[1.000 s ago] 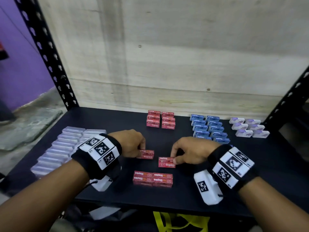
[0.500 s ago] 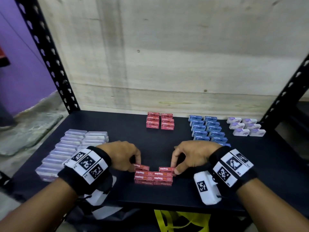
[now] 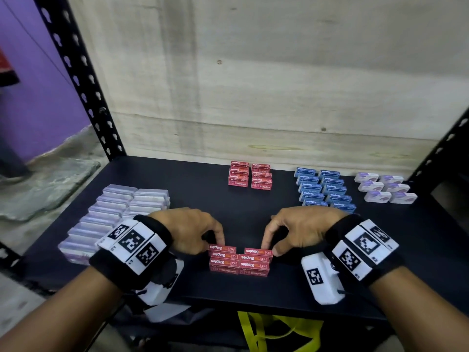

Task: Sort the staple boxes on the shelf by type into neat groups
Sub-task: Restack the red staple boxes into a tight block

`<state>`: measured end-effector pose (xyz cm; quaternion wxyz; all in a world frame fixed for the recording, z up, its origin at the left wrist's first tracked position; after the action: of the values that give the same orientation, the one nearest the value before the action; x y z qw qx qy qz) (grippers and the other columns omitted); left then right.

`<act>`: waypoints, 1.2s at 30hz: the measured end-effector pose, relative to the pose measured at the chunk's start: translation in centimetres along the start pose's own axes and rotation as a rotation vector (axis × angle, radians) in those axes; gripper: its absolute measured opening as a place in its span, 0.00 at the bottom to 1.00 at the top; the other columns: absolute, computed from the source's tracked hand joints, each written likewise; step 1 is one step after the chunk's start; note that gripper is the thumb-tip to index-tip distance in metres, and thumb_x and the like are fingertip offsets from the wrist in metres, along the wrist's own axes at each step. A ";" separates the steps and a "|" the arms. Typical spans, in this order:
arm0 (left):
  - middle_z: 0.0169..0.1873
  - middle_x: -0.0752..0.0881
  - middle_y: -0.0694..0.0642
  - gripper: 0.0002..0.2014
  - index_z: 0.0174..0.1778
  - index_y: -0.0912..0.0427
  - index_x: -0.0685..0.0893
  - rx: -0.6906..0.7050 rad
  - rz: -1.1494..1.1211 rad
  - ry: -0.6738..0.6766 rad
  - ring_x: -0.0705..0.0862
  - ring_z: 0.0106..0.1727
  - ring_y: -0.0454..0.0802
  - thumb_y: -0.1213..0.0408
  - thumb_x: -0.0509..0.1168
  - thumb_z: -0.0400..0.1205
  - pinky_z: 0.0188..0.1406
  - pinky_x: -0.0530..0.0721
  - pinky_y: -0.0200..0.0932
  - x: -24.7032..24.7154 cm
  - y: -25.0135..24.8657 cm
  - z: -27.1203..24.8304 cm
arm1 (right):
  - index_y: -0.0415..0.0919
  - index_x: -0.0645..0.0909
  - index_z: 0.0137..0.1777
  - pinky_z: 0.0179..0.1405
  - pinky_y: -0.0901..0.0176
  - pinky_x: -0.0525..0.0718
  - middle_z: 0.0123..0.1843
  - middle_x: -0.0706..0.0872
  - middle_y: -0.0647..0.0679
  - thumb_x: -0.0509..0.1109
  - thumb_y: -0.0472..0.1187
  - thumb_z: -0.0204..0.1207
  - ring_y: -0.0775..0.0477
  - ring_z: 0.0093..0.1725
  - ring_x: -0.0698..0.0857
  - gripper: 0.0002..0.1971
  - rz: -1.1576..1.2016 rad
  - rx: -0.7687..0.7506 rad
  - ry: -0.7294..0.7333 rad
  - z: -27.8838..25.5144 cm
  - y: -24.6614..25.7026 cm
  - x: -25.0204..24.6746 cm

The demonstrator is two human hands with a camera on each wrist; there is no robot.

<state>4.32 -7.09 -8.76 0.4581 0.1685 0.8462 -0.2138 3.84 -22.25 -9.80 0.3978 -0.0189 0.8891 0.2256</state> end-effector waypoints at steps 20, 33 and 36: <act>0.39 0.76 0.34 0.17 0.64 0.33 0.79 -0.052 -0.059 0.039 0.78 0.44 0.36 0.56 0.66 0.82 0.47 0.73 0.32 0.0 -0.1 0.5 | 0.63 0.87 0.59 0.68 0.52 0.79 0.61 0.87 0.56 0.74 0.48 0.79 0.53 0.60 0.85 0.11 -0.013 0.008 -0.003 -0.1 0.3 -0.3; 0.59 0.83 0.46 0.14 0.62 0.42 0.80 -0.204 -0.029 -0.374 0.83 0.59 0.51 0.53 0.68 0.80 0.59 0.83 0.49 -9.6 2.5 8.2 | 0.51 0.84 0.56 0.54 0.57 0.82 0.54 0.87 0.52 0.75 0.42 0.77 0.48 0.53 0.86 0.09 -0.072 0.203 -0.509 3.8 -3.2 -11.3; 0.59 0.83 0.47 0.15 0.62 0.42 0.80 -0.234 0.033 -0.394 0.83 0.58 0.52 0.54 0.69 0.80 0.53 0.82 0.45 -10.3 3.1 9.9 | 0.49 0.84 0.59 0.55 0.51 0.86 0.56 0.87 0.50 0.76 0.42 0.76 0.44 0.55 0.86 0.12 -0.188 0.257 -0.511 5.3 -3.7 -12.2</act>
<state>18.17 -10.43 -5.47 0.6344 0.0832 0.7565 -0.1356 16.64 -25.14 -5.60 0.6271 0.0069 0.7757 0.0708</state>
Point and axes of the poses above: each hand's wrist, its own z-axis towards the middle knuckle, its own x-axis out of the palm, y = z × x, the point moved 10 cm from there along z, towards the middle knuckle
